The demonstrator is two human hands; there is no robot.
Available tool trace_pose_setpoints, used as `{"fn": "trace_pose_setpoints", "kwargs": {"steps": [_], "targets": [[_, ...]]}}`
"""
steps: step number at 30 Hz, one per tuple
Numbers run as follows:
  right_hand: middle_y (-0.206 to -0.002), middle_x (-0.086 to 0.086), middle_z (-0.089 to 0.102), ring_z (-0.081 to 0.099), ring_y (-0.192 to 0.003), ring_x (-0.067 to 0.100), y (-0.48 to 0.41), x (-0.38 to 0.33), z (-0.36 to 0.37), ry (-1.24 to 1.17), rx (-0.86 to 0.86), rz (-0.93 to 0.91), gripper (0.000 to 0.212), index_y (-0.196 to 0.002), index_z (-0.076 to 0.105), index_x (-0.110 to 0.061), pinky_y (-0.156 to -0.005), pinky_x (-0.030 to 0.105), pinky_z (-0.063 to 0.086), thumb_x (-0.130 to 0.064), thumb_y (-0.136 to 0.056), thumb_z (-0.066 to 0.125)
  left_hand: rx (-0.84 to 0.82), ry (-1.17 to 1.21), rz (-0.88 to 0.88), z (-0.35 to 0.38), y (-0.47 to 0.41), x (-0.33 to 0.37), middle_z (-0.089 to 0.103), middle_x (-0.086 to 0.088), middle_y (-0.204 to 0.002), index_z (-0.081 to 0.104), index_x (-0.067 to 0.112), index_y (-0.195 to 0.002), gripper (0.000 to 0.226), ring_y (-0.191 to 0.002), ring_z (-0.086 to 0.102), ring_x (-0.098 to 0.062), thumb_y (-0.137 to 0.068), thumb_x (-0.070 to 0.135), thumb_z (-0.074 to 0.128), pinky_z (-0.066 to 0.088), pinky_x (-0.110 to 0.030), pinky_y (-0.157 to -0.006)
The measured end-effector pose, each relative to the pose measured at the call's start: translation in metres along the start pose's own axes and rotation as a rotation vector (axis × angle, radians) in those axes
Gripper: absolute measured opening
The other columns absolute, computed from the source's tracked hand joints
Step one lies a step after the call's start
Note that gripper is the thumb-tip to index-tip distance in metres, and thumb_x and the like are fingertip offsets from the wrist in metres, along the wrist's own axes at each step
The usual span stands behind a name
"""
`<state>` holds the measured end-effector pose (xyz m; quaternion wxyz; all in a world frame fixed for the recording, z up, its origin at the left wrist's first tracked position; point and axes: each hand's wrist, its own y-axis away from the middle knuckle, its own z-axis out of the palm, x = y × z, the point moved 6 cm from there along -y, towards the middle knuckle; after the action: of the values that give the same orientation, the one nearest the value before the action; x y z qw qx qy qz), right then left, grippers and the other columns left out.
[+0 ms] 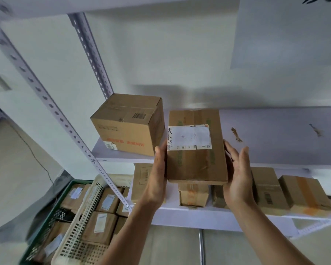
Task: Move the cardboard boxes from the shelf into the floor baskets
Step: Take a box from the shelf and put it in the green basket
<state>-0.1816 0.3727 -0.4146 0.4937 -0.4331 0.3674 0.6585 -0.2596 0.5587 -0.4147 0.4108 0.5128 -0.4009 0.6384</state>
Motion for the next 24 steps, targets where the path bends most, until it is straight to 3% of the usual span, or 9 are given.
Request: {"fn": "trace_pose_setpoints", "kwargs": {"steps": [5, 9, 11, 17, 20, 24], "targets": [[-0.146, -0.006, 0.067, 0.061, -0.138, 0.019, 0.048, 0.01, 0.015, -0.004, 0.023, -0.033, 0.071, -0.148, 0.058, -0.036, -0.12, 0.059, 0.041, -0.076, -0.093, 0.036, -0.036, 0.024, -0.009, -0.022, 0.045, 0.008, 0.053, -0.002, -0.165, 0.036, 0.023, -0.17, 0.07, -0.155, 0.048, -0.02, -0.116, 0.054, 0.004, 0.047, -0.027, -0.118], [-0.149, -0.003, 0.065, 0.06, -0.139, 0.02, 0.097, 0.028, 0.035, -0.015, 0.039, -0.032, 0.075, -0.152, 0.056, -0.033, -0.12, 0.058, 0.04, -0.075, -0.092, 0.038, -0.027, 0.013, -0.025, -0.055, 0.09, 0.009, 0.05, -0.007, -0.167, 0.037, 0.022, -0.169, 0.071, -0.159, 0.041, -0.029, -0.115, 0.056, 0.005, 0.032, -0.059, -0.13], [-0.149, -0.001, 0.064, 0.06, -0.138, 0.02, 0.122, 0.039, 0.045, -0.017, 0.038, -0.025, 0.076, -0.152, 0.055, -0.032, -0.118, 0.057, 0.043, -0.076, -0.092, 0.037, -0.043, 0.02, -0.061, -0.07, 0.112, 0.006, 0.05, -0.012, -0.166, 0.037, 0.017, -0.168, 0.07, -0.158, 0.042, -0.034, -0.117, 0.051, 0.004, 0.03, -0.066, -0.129], [-0.151, -0.005, 0.063, 0.059, -0.14, 0.018, 0.205, 0.092, 0.108, -0.024, -0.01, 0.042, 0.072, -0.15, 0.057, -0.032, -0.109, 0.046, 0.049, -0.075, -0.096, 0.037, 0.004, 0.039, -0.124, -0.153, 0.203, 0.009, 0.048, -0.003, -0.17, 0.038, 0.026, -0.169, 0.066, -0.161, 0.037, -0.024, -0.117, 0.057, 0.01, 0.024, -0.058, -0.133], [-0.151, -0.004, 0.063, 0.06, -0.139, 0.018, 0.237, 0.119, 0.148, 0.01, -0.063, 0.078, 0.071, -0.152, 0.055, -0.03, -0.115, 0.052, 0.046, -0.073, -0.098, 0.038, 0.079, 0.092, -0.168, -0.2, 0.243, 0.008, 0.05, -0.003, -0.168, 0.038, 0.024, -0.169, 0.067, -0.16, 0.041, -0.024, -0.118, 0.056, 0.009, 0.028, -0.057, -0.132], [-0.153, -0.003, 0.061, 0.057, -0.142, 0.021, 0.265, 0.152, 0.201, 0.047, -0.116, 0.157, 0.076, -0.151, 0.056, -0.03, -0.121, 0.058, 0.039, -0.075, -0.092, 0.041, 0.189, 0.188, -0.205, -0.259, 0.285, 0.01, 0.057, 0.005, -0.162, 0.047, 0.029, -0.164, 0.064, -0.154, 0.049, -0.016, -0.118, 0.051, 0.008, 0.04, -0.037, -0.127]]}}
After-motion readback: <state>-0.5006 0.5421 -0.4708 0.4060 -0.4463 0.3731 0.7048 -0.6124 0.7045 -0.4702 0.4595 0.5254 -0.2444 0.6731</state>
